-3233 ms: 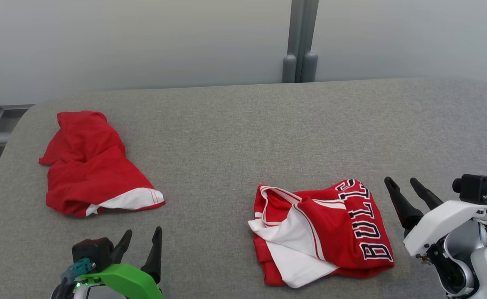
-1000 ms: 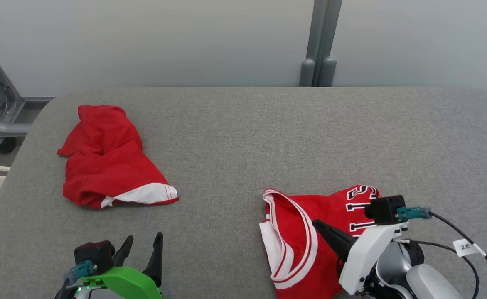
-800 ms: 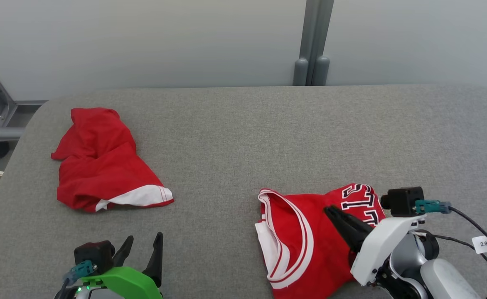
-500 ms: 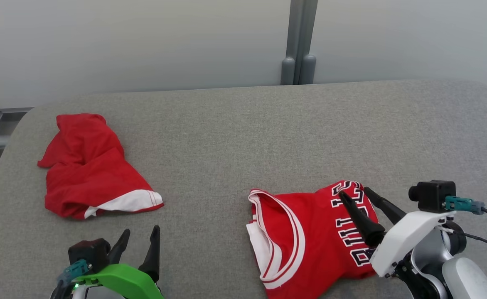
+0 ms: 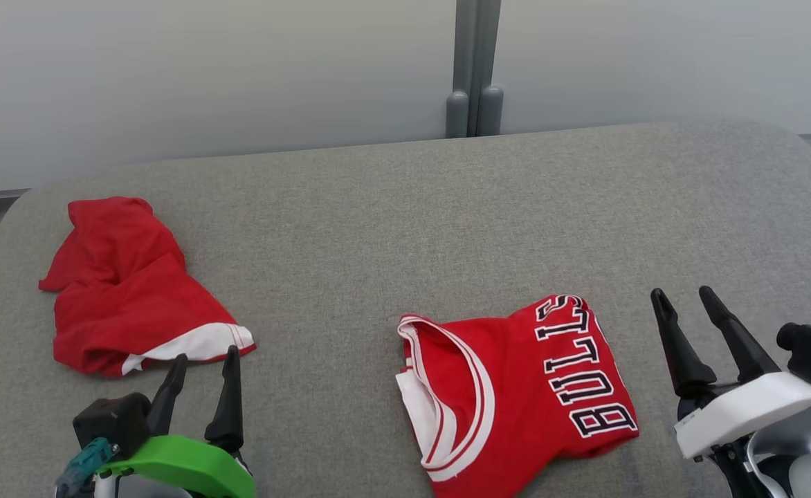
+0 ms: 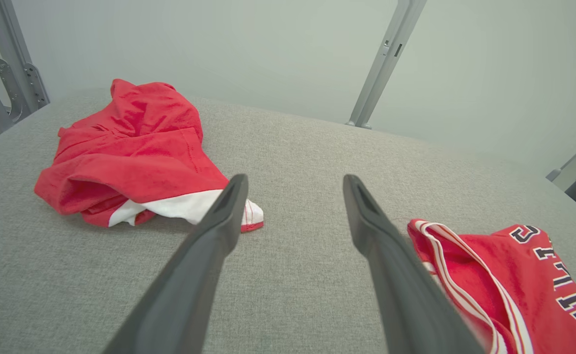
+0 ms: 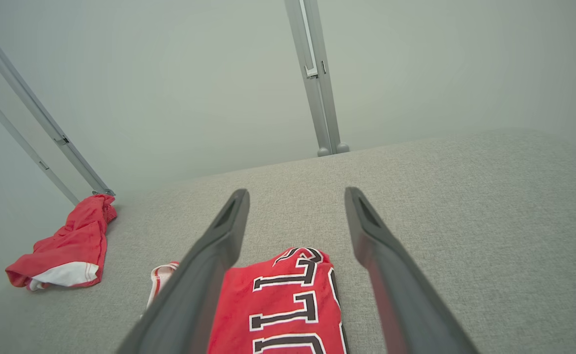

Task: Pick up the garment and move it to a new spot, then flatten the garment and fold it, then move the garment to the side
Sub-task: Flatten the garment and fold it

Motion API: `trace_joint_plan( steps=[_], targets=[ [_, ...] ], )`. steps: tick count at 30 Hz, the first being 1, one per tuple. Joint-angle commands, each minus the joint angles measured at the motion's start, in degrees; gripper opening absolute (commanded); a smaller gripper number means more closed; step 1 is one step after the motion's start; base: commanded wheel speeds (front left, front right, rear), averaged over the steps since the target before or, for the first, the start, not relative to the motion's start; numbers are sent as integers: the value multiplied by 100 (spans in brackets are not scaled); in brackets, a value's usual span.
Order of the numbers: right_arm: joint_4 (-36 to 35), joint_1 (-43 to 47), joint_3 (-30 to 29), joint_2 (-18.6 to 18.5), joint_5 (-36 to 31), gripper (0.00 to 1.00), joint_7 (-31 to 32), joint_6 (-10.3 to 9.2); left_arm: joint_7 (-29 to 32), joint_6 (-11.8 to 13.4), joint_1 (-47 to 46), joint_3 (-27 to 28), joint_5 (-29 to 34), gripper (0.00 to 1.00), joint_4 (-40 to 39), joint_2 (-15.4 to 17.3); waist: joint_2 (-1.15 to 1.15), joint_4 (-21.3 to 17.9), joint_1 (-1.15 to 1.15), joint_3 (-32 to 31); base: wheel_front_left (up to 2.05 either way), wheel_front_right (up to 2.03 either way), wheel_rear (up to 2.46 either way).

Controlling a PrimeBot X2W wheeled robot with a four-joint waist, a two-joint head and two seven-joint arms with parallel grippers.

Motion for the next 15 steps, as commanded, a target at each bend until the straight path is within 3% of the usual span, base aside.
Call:
trace_joint_plan(
  steps=[1, 7, 15],
  targets=[
    [35, 94, -44, 27, -39, 100, -199, 2, -37, -14, 120, 93, 112, 100, -39, -37, 0, 15, 0, 8, 0, 0, 0],
    [368, 247, -297, 21, -336, 100, -723, 2, -58, -110, 157, 386, 506, 100, -146, -174, 0, 69, 0, 7, 0, 0, 0],
    [570, 252, -308, 44, -428, 100, -951, 1, -48, -246, 448, 653, 798, 100, -139, -322, 0, 60, 0, -11, 0, 0, 0]
  ],
)
